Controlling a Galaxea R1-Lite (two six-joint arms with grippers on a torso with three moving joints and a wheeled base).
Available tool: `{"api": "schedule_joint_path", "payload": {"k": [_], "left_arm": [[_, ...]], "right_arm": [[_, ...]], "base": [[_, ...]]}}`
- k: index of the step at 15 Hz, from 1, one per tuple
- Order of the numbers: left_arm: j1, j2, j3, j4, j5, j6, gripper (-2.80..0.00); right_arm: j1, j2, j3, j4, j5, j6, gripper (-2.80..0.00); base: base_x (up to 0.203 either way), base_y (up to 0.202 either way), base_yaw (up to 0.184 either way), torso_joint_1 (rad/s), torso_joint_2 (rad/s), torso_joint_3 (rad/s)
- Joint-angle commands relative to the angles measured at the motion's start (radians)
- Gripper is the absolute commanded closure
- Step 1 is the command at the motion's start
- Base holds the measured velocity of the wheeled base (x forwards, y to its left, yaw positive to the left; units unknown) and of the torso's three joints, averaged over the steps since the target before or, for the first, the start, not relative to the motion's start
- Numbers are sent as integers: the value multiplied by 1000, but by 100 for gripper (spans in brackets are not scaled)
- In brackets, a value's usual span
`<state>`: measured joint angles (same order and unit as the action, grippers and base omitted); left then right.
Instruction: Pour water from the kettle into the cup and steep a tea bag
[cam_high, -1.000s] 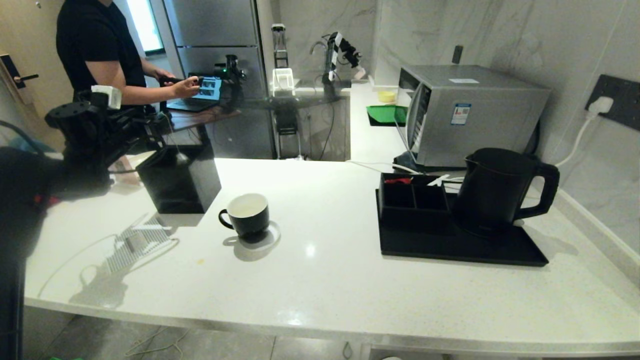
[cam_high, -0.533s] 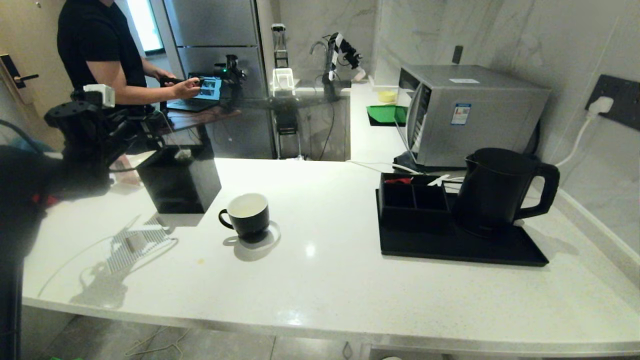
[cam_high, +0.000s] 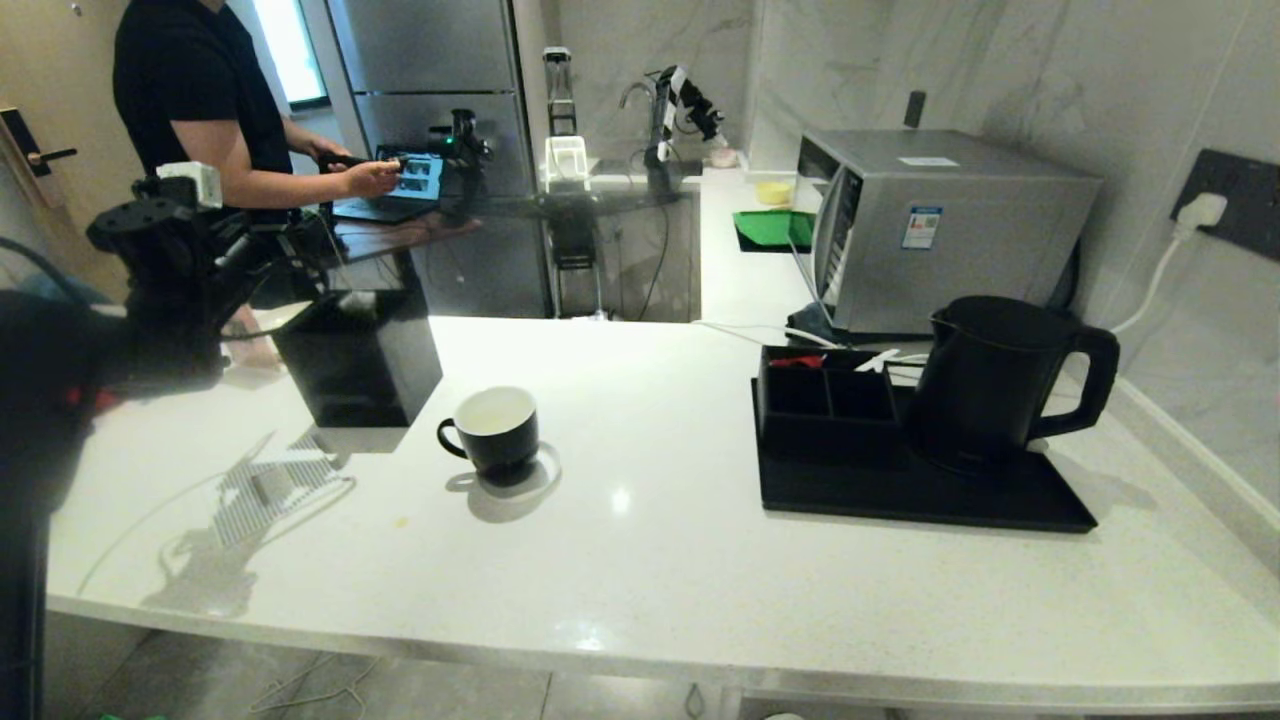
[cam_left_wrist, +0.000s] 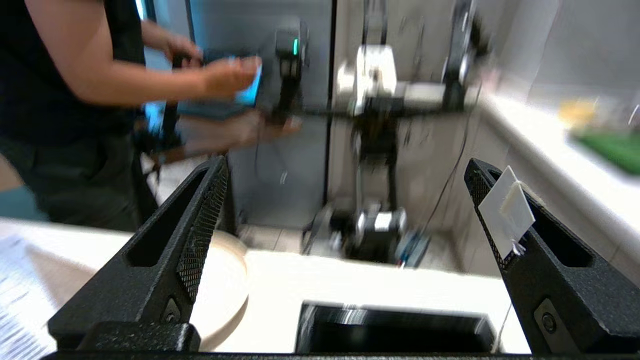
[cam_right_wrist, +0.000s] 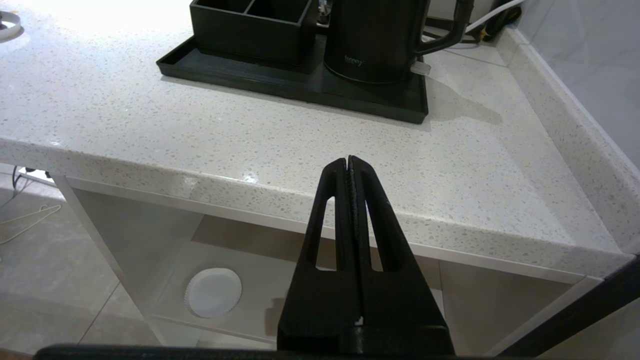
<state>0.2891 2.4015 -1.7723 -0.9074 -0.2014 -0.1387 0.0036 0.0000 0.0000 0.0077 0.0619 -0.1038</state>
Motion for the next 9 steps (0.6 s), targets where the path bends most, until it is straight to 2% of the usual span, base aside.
{"api": "schedule_joint_path", "payload": {"k": [1,6,9], "left_arm": [[-3,15,1,-70,26,-43,-280],[-2,29,19,-145,81,-94,-280],[-4,33,59,-177,97,-96,-280]], "right_arm": [[-1,0,0,0,1,-1,0],[1,0,0,0,1,-2,0],[0,0,0,0,1,-1,0]], "base": [[0,0,0,0,0,0],[0,0,0,0,0,0],[0,0,0,0,0,0]]}}
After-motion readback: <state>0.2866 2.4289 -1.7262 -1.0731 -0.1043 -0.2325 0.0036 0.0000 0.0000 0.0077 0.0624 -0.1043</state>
